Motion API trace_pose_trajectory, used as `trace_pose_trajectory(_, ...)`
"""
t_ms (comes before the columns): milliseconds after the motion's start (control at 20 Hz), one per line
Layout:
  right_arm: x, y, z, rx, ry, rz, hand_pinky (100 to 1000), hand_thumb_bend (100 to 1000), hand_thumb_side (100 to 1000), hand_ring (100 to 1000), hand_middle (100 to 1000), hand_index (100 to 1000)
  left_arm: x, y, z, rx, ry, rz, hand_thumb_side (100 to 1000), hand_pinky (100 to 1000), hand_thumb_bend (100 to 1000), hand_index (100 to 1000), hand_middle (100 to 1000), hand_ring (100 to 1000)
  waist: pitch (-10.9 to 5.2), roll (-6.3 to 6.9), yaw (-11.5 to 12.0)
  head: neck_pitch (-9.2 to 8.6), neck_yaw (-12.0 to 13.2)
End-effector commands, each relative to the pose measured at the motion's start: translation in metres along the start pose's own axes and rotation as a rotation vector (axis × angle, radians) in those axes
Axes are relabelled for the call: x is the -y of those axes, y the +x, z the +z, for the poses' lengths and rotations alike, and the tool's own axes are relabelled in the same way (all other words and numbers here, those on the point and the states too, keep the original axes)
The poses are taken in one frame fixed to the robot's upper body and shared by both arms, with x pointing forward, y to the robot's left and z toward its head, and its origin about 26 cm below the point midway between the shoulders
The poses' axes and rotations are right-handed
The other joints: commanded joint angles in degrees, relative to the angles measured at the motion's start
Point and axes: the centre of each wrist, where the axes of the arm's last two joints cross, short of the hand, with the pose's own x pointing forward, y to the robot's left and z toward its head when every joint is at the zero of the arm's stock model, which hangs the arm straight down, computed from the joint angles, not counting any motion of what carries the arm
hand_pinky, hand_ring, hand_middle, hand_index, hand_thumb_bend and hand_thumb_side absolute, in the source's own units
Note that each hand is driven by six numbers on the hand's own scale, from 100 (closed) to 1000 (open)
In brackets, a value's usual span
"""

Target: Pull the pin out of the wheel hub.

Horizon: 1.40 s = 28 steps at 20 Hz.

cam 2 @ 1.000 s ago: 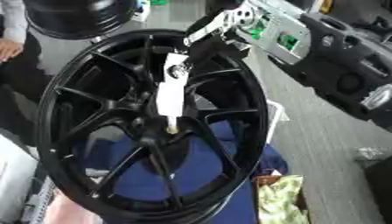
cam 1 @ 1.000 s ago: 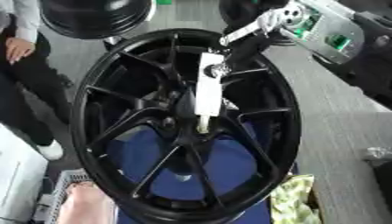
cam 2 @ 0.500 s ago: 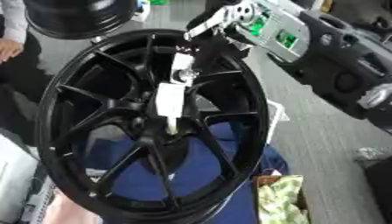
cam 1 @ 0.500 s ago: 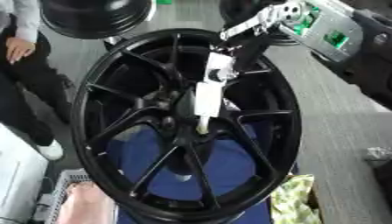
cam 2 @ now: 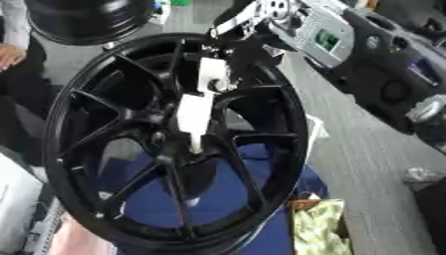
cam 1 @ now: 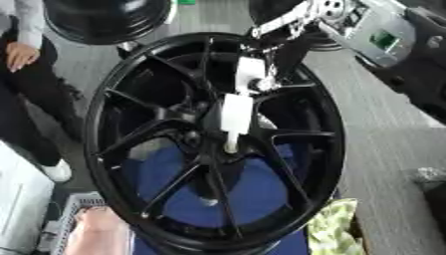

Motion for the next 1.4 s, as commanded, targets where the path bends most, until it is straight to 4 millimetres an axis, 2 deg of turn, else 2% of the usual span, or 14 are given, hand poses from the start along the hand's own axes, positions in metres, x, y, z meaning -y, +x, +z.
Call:
trace_pose_trajectory(50,0.031,0.002,0.045,-0.039,-0.125,0.01,757,100,265,502,495,656,-0.004,0.007,-0.004,0.031,0.007,-0.004,744,645,484,757,744,1000,-0.8,-0.14,-0.2,0.31,0.3)
trace_pose_trajectory(300,0.04,0.003,0.069,-0.051,-0.2,0.015,753,100,254,490,487,649,-0.005,0.006,-0.004,0.028,0.008,-0.009,746,645,482,757,744,1000,-0.85,-0.04,-0.5,0.31,0.6)
trace_pose_trajectory(550,0.05,0.005,0.114,-0.061,-0.336,0.034,762,100,244,478,481,644,-0.006,0.005,-0.004,0.028,0.014,-0.019,746,645,483,757,744,1000,-0.77,-0.04,-1.2,0.31,1.4)
trace_pose_trajectory(750,0.046,-0.003,0.152,-0.093,-0.441,0.045,766,100,239,473,479,644,-0.008,0.004,-0.003,0.028,0.02,-0.029,746,645,483,757,745,1000,-0.56,-0.07,-1.8,0.31,2.2)
trace_pose_trajectory(900,0.03,-0.023,0.178,-0.161,-0.476,0.024,770,100,257,483,484,648,-0.01,0.004,-0.004,0.031,0.026,-0.035,745,646,483,758,745,1000,-0.35,-0.07,-2.0,0.31,2.9)
trace_pose_trajectory(1100,-0.001,-0.058,0.208,-0.298,-0.508,-0.028,776,100,265,490,489,653,-0.01,0.005,-0.005,0.038,0.031,-0.038,744,646,485,758,745,1000,0.05,0.01,-1.9,0.31,3.6)
trace_pose_trajectory(1300,-0.03,-0.081,0.23,-0.387,-0.558,-0.074,789,100,243,490,495,661,-0.011,0.005,-0.006,0.043,0.041,-0.033,744,646,484,758,745,1000,0.58,0.4,-1.5,-0.03,4.2)
trace_pose_trajectory(1400,-0.041,-0.086,0.235,-0.399,-0.584,-0.082,794,100,242,495,501,667,-0.01,0.005,-0.006,0.042,0.045,-0.03,744,646,485,758,745,1000,0.84,0.66,-1.4,-0.23,4.6)
